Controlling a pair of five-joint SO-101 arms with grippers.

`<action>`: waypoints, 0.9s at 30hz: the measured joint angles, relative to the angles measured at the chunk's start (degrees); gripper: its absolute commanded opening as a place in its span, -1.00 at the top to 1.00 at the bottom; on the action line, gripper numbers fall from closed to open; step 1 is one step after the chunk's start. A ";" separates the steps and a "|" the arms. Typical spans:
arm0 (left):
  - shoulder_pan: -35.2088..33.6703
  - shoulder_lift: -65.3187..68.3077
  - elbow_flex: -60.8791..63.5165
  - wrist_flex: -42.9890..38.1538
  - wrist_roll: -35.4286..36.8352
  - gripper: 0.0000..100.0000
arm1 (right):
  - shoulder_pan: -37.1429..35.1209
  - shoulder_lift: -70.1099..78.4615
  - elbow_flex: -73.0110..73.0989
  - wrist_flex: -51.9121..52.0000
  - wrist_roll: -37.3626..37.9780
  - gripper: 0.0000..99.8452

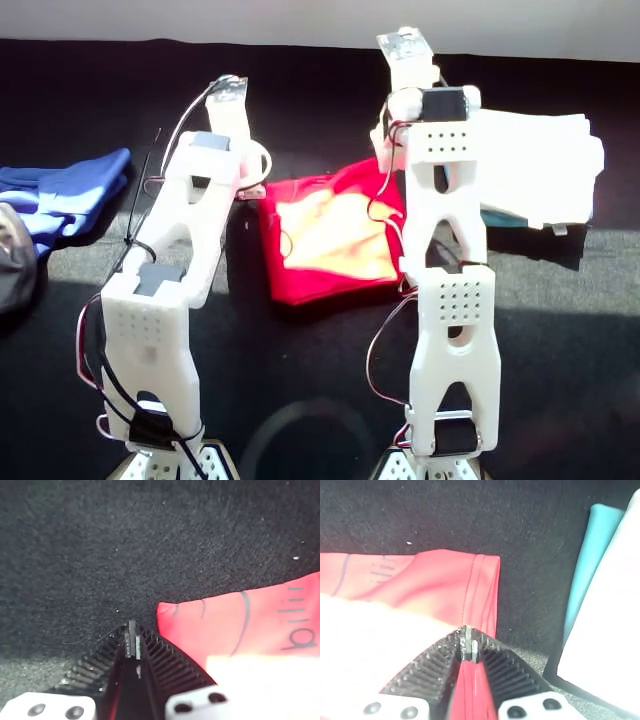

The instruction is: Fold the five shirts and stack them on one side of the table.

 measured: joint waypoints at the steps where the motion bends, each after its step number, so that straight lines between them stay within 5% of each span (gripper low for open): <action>1: 0.18 0.00 -0.35 0.00 0.09 0.98 | 0.00 0.00 1.67 0.00 -0.53 0.99; 17: 5.45 0.09 -1.14 -3.60 0.18 0.98 | -1.93 -18.11 34.29 -0.35 -2.46 0.99; 27: 4.57 5.27 -5.36 -3.43 0.18 0.98 | -3.43 -34.81 72.26 -23.74 -2.46 0.99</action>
